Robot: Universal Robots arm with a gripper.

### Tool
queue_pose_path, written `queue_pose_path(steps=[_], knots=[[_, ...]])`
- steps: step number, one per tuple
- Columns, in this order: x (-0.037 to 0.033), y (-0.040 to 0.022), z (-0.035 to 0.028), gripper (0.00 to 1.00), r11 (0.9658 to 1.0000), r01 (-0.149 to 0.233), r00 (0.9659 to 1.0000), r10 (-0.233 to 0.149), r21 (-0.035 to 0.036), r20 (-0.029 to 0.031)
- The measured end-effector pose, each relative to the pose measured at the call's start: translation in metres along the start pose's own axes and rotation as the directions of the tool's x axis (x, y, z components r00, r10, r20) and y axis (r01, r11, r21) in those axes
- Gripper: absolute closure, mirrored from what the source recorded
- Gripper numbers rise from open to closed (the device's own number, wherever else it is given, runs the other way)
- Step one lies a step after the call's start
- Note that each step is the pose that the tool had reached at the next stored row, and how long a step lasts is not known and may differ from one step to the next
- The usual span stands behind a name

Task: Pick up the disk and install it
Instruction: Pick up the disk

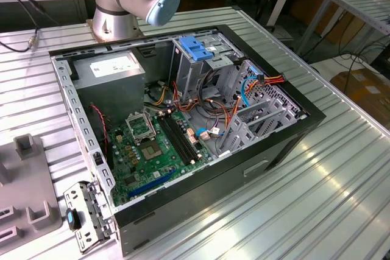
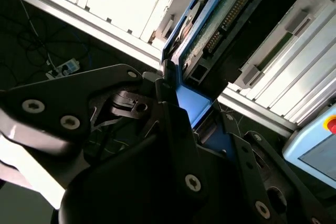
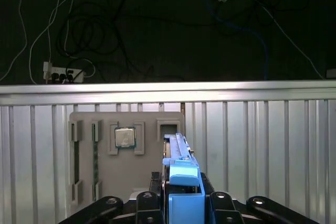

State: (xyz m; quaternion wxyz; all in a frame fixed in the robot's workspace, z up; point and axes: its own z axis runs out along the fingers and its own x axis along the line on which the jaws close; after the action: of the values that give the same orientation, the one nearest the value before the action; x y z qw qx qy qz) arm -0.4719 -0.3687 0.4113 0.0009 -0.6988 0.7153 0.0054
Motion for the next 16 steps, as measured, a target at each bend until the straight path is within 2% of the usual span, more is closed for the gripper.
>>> queue_pose_path(steps=[16], knots=[[-0.0002,0.0002,-0.026,0.63,1.0,0.0,1.0,0.0,-0.0001,0.0]])
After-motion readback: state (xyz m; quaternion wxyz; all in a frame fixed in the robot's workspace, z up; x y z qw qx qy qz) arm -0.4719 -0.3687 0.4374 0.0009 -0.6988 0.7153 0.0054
